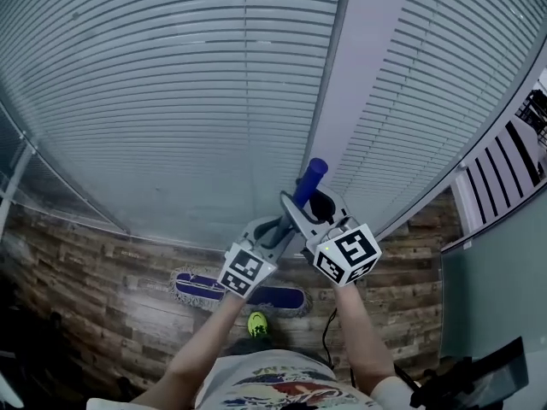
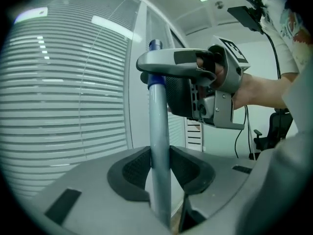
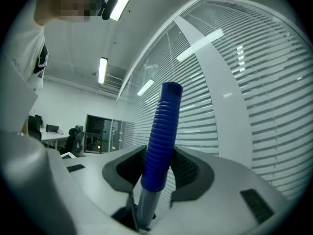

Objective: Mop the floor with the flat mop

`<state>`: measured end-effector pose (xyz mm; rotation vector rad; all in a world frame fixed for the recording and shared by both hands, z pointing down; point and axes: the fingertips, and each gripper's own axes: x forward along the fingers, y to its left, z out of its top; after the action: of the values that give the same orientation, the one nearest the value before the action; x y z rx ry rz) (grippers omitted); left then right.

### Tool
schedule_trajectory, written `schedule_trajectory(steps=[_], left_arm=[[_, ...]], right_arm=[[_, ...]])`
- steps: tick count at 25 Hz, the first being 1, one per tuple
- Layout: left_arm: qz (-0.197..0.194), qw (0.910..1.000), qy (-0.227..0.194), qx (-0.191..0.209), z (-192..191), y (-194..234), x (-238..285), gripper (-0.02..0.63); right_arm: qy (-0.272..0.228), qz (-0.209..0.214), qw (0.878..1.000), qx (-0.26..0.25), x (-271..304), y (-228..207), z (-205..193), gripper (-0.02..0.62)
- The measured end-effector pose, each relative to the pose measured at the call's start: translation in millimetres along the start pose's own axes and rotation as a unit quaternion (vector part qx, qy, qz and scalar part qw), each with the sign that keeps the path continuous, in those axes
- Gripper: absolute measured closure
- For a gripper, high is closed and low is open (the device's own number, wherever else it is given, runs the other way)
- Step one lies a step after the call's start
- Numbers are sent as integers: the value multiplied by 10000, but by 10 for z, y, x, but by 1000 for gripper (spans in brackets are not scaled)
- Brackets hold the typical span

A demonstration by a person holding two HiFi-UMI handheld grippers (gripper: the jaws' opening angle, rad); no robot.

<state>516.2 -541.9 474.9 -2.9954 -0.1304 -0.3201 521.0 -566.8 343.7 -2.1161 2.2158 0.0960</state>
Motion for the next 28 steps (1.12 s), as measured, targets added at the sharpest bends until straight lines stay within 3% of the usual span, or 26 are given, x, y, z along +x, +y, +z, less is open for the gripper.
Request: schedule_trajectory(steps=[3,5,12,15,20,23,28], left_arm=[[48,9999,8,137,101,-370,-262,491],[-126,9998,-74,165,120,-693,-441,490],[-395,9980,-137,483,256,-1815,-810,462],[-228,9979,-151,579,230,-2196,-1007,547],[-152,9979,-35,624,89,-2765,-1295,548],[-114,9982,81,579,-8,-3006,-1431,549],[56,9985,223,496,-89,-3318,-1560,548]], right_arm=[[-221,345,9988,274,-362,328,170,450],[-300,559,9974,344,-666,568,223,458],[-336,1652,9855,188,-1705,1537,248,469],[-366,2000,9791,32,-2111,1916,230,472],[-767,2435,9664,-291,-2682,2399,260,472],[-714,2565,9636,-256,-2920,2612,185,472],[-208,2875,9568,-388,-3259,2847,19,468]])
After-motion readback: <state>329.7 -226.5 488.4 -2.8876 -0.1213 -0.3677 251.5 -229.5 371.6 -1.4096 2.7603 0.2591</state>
